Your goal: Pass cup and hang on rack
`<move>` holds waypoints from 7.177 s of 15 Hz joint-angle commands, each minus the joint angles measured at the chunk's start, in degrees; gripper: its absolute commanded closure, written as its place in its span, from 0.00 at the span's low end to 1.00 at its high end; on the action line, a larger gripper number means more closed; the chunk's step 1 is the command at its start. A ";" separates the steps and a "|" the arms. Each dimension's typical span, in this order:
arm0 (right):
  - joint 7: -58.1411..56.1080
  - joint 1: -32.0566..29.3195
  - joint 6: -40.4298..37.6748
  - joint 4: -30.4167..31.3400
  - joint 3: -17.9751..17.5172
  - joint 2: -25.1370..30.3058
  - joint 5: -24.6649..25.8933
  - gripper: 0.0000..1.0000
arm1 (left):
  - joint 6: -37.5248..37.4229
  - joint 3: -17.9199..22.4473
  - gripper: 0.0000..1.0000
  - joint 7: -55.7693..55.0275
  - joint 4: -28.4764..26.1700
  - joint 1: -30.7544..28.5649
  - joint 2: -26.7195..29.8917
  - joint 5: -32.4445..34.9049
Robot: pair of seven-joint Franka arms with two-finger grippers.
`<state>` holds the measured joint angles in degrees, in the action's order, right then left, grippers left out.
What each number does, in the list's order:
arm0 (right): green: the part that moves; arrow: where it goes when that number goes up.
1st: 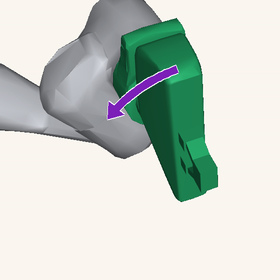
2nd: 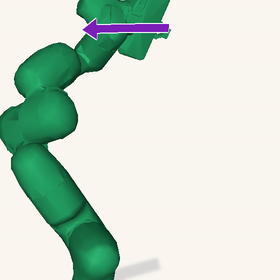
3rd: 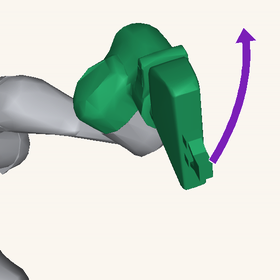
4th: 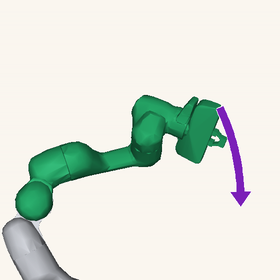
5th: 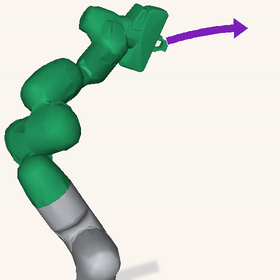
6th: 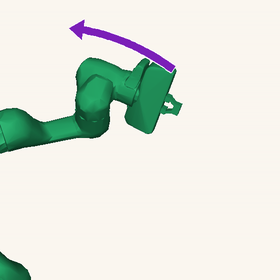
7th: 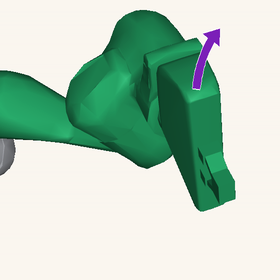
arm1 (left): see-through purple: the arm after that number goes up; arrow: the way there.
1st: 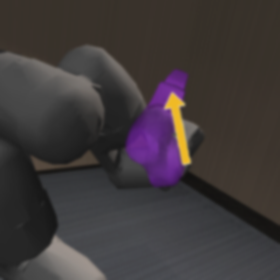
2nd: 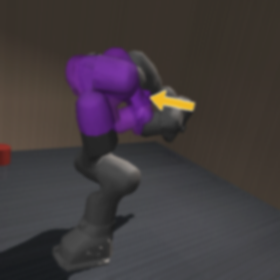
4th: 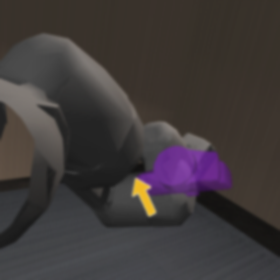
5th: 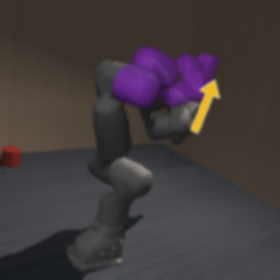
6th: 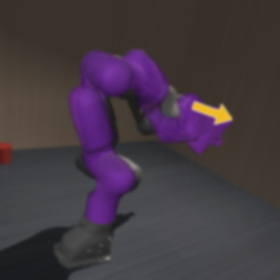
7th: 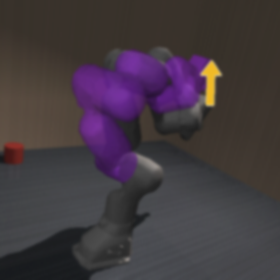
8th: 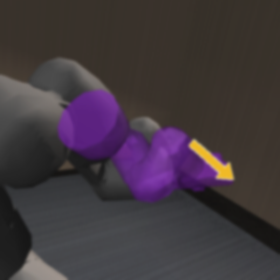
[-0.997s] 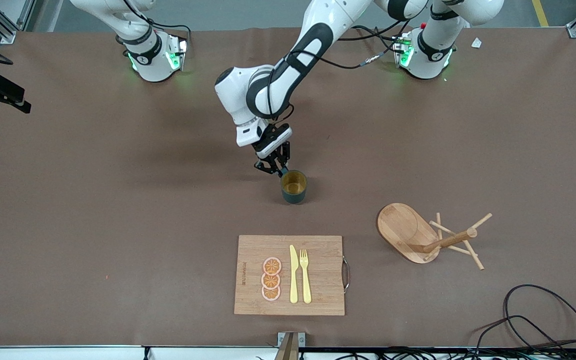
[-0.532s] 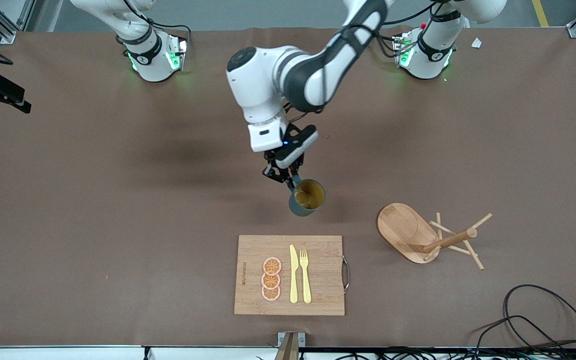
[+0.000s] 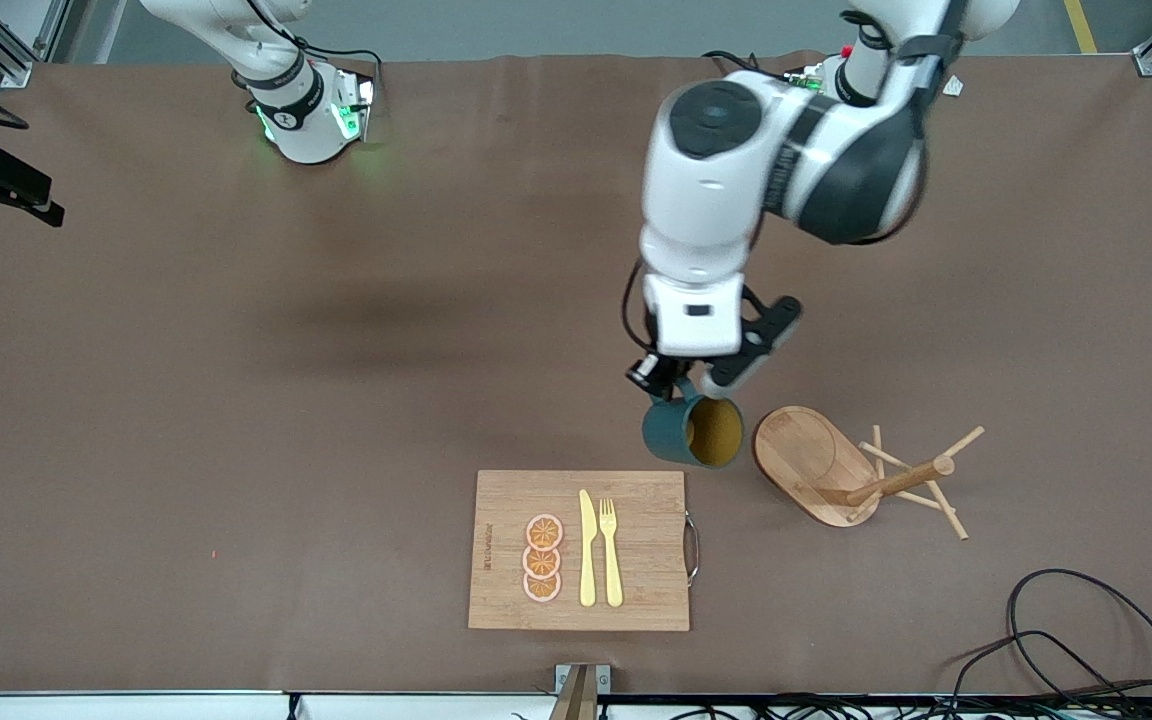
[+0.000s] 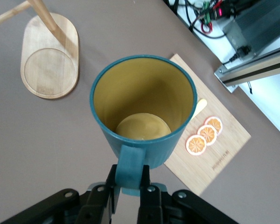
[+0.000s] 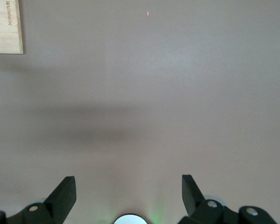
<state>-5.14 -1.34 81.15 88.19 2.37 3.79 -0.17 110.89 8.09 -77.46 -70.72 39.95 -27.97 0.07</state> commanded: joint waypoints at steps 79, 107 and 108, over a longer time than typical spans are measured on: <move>-0.75 0.29 0.14 1.02 0.00 0.96 0.00 0.00 | -23.79 -0.71 0.00 25.61 -1.35 -35.48 -2.63 -49.84; -0.92 0.29 0.14 1.02 0.00 1.04 0.17 0.00 | -28.45 -11.45 0.00 60.39 -5.38 -35.12 20.75 3.09; -0.92 0.29 0.14 1.11 0.00 1.04 0.17 0.00 | -28.45 -10.82 0.00 62.33 -6.35 -34.86 21.54 3.09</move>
<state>-5.35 -1.30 81.15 88.25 2.20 3.79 -0.15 82.41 -3.93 -19.16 -72.75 4.49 -10.24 2.66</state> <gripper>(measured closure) 0.000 0.000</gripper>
